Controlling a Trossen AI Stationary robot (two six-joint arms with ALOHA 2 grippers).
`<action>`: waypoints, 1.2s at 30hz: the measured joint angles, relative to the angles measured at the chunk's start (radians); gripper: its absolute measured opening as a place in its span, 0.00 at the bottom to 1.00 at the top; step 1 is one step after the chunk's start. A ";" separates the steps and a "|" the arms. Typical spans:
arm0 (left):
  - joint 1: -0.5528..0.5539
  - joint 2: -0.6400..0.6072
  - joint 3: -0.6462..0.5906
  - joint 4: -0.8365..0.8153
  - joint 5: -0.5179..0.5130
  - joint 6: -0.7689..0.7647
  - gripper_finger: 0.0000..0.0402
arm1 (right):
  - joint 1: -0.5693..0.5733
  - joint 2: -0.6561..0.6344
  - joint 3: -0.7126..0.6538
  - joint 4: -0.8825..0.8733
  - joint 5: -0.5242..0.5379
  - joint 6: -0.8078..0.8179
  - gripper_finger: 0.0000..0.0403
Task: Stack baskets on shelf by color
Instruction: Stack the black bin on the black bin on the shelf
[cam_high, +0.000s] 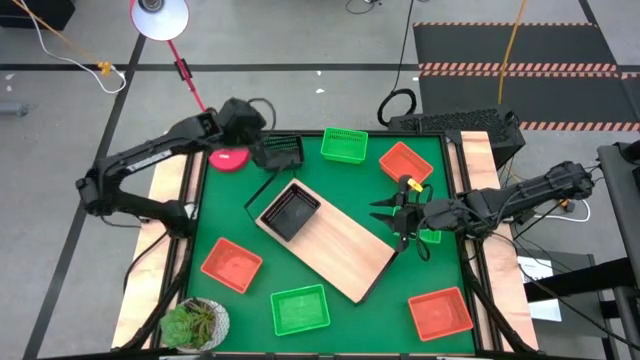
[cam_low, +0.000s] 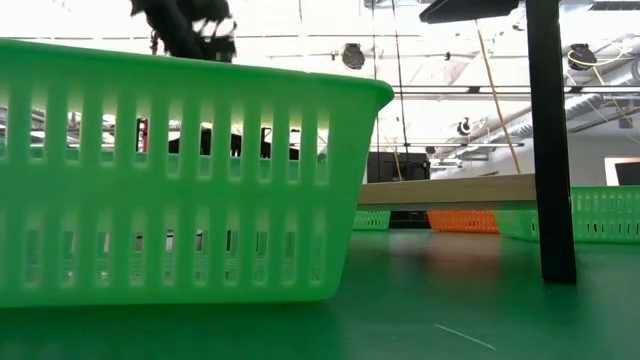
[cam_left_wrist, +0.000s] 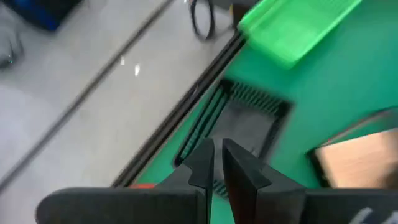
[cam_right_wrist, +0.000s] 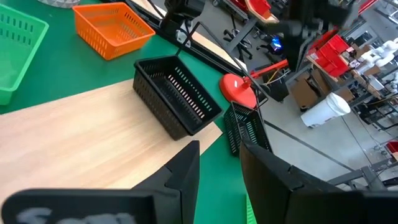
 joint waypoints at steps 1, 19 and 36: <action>0.029 0.014 -0.016 -0.003 0.022 0.000 0.09 | 0.000 0.000 0.000 0.000 0.000 0.000 0.27; 0.006 0.177 -0.149 0.028 0.076 -0.159 0.42 | 0.000 0.000 0.000 -0.007 0.000 0.000 0.27; -0.005 0.185 -0.331 0.320 0.043 -0.129 0.42 | 0.000 0.000 0.000 -0.006 0.000 0.008 0.27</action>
